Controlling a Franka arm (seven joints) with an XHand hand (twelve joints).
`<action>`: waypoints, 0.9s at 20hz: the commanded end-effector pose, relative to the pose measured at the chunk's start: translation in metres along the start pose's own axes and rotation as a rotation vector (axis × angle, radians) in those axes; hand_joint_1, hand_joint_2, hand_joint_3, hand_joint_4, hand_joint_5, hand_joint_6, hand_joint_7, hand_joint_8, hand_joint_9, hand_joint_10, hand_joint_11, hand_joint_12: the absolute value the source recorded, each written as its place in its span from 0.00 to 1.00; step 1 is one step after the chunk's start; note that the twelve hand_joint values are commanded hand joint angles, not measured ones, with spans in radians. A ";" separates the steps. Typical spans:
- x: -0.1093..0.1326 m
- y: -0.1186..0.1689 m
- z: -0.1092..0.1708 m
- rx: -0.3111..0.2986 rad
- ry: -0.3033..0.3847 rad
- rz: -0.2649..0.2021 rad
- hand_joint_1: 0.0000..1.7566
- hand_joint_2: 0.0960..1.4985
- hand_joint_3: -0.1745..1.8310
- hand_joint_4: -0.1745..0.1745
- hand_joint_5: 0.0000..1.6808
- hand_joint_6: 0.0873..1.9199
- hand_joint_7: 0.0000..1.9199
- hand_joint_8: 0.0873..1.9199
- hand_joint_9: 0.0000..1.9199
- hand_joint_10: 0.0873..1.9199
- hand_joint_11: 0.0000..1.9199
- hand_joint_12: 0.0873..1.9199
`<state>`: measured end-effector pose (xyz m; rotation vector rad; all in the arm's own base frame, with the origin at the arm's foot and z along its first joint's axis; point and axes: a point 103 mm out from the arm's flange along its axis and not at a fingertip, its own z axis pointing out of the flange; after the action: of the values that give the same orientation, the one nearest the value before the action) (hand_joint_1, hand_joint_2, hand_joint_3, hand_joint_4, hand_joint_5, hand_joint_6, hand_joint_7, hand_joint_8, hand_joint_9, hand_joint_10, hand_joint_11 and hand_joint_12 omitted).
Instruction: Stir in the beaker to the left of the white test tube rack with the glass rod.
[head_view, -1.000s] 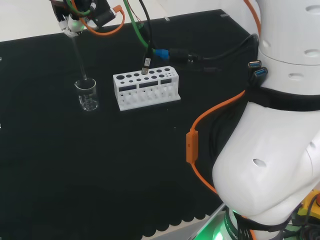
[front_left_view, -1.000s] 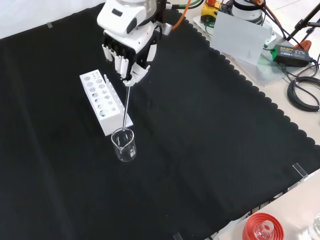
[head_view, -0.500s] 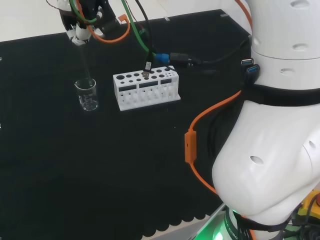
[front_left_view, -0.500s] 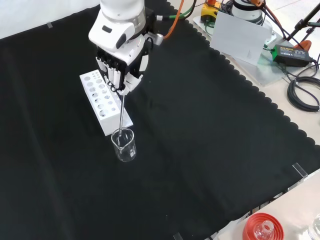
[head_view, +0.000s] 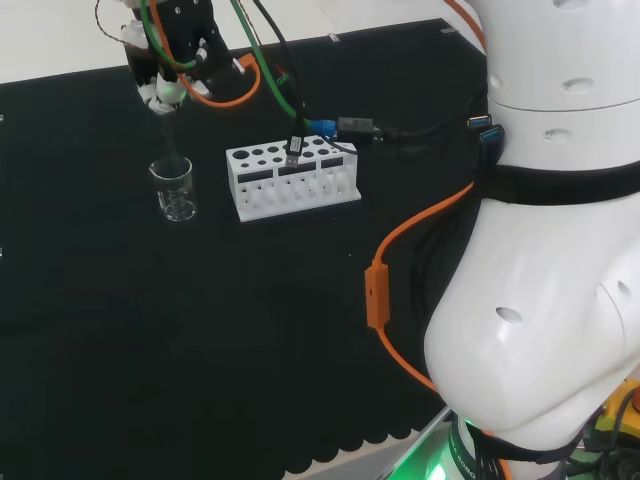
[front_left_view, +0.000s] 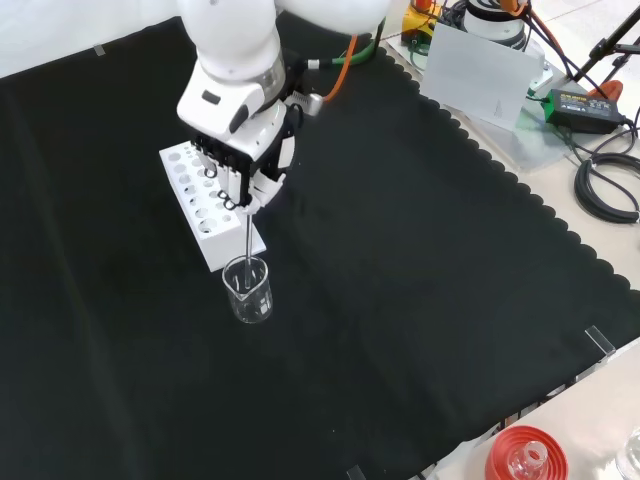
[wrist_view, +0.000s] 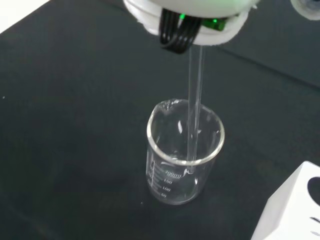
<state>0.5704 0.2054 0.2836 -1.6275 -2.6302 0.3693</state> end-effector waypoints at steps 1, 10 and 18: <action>0.008 0.003 0.012 0.008 0.011 -0.005 0.75 0.46 0.35 0.00 0.69 0.25 0.70 0.36 0.97 0.07 0.83 0.33; 0.019 0.015 0.017 0.024 0.023 -0.013 0.75 0.46 0.35 0.00 0.69 0.25 0.70 0.36 0.97 0.07 0.83 0.33; 0.010 0.034 0.016 0.017 0.022 -0.022 0.75 0.46 0.35 0.00 0.69 0.25 0.70 0.36 0.97 0.07 0.83 0.33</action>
<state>0.5833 0.2258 0.2629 -1.5892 -2.6155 0.3531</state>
